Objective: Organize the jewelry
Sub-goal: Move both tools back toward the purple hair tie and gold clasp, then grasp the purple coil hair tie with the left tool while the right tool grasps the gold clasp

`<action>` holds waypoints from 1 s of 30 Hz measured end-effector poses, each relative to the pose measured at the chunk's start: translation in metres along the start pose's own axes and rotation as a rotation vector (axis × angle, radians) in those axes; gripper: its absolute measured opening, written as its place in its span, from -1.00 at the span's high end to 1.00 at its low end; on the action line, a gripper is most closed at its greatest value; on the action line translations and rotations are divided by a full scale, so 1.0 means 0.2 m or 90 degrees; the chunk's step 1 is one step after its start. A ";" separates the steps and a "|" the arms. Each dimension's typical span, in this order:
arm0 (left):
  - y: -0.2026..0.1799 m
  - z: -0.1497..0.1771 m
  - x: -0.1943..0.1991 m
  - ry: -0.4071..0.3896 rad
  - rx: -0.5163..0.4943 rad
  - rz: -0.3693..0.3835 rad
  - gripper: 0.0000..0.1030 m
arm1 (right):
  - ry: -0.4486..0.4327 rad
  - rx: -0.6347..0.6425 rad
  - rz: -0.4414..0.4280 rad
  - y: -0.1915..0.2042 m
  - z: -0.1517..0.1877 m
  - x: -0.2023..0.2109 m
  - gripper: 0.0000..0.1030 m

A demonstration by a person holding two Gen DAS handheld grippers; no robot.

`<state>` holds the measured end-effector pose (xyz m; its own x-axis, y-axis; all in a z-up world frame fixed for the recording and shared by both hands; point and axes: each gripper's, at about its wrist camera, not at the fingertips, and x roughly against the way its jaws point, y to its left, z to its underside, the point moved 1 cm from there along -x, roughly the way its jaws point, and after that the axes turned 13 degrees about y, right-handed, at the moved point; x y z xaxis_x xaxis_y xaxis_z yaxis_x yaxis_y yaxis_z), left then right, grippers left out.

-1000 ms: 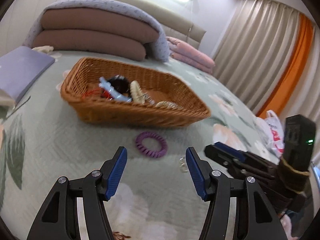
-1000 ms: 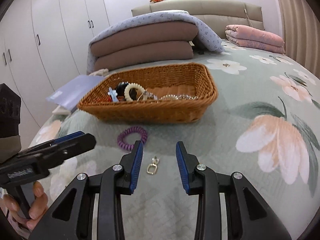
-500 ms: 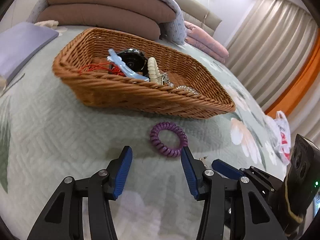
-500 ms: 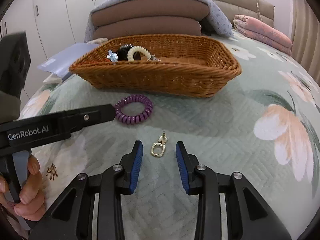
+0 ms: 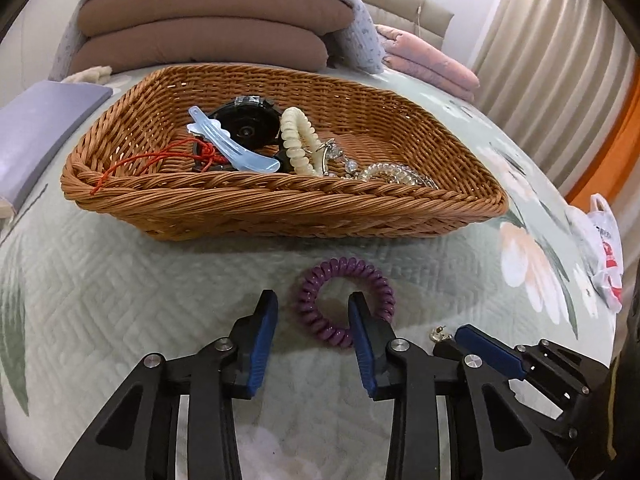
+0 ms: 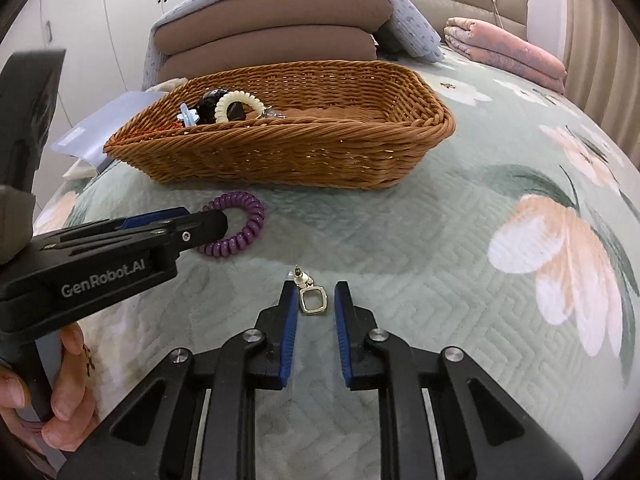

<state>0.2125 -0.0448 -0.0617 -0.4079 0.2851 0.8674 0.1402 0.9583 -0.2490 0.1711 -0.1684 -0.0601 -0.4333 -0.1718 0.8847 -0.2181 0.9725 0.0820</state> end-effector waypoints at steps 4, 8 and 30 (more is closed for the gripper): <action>-0.02 0.00 0.00 -0.003 -0.008 -0.018 0.28 | 0.006 -0.004 -0.014 -0.01 -0.03 -0.02 0.66; -0.02 0.01 -0.01 -0.006 -0.012 -0.026 0.54 | 0.009 -0.008 -0.029 -0.02 -0.04 -0.02 0.67; 0.00 0.14 0.14 -0.054 -0.010 0.004 0.76 | -0.065 -0.035 -0.077 -0.09 -0.01 0.11 0.68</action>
<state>0.1748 -0.0358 -0.0494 -0.4817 0.2925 0.8261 0.1566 0.9562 -0.2472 0.1665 -0.1888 -0.0409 -0.4945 -0.3001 0.8157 -0.2263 0.9506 0.2125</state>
